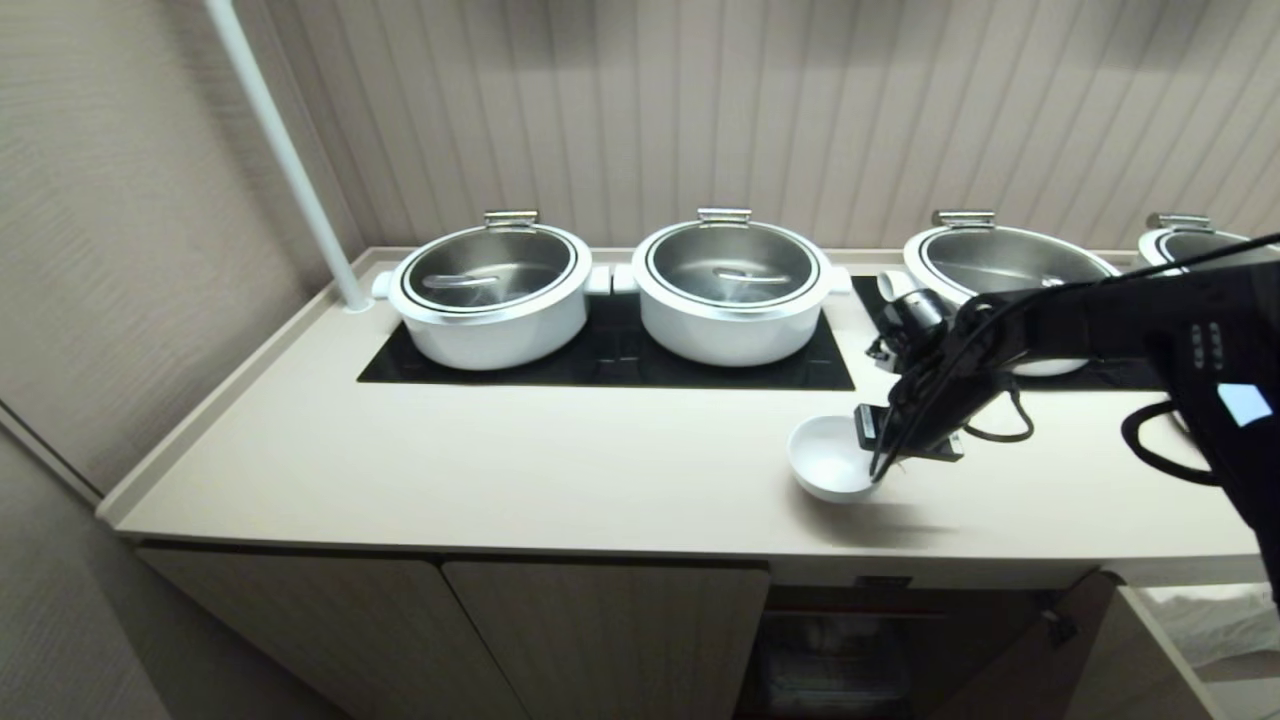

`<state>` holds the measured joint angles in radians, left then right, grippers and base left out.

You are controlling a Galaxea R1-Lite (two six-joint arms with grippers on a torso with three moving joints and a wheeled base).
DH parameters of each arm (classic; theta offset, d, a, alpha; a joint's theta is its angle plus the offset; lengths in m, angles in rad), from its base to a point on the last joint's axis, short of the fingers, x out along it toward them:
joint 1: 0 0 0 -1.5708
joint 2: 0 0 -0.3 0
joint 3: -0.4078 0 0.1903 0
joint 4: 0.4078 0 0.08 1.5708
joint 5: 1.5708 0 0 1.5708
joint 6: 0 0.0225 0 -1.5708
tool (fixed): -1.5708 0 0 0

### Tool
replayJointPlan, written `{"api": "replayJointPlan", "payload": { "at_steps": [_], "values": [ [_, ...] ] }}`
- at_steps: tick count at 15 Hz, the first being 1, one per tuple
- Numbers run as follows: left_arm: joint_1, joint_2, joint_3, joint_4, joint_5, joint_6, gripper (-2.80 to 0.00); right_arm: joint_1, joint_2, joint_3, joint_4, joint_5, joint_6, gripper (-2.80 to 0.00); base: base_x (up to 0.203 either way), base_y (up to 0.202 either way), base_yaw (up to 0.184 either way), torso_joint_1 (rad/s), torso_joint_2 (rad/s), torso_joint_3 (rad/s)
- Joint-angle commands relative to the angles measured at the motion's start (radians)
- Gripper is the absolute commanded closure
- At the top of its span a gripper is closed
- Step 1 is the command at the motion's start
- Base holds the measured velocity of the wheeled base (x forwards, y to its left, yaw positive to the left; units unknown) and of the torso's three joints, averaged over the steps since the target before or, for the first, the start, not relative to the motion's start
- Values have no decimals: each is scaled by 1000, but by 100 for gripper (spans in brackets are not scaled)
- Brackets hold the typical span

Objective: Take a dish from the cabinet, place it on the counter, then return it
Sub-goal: Pick up the bowl from the table

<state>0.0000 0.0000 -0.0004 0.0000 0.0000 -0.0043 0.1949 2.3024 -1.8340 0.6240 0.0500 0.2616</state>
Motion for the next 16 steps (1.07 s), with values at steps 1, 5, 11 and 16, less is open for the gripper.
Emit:
{"api": "replayJointPlan", "payload": {
  "at_steps": [1,5,11,16],
  "values": [
    [0,0,0,0,0,0,0,-1,-46,27,-1,4,6,0,0,0,0,0,0,0],
    [0,0,0,0,0,0,0,0,-112,85,1,4,71,0,0,0,0,0,0,0],
    [0,0,-1,-1,0,0,0,27,-289,335,-13,5,75,0,0,0,0,0,0,0],
    [0,0,-1,0,0,0,0,63,-456,634,-164,10,76,0,0,0,0,0,0,0]
  ]
}}
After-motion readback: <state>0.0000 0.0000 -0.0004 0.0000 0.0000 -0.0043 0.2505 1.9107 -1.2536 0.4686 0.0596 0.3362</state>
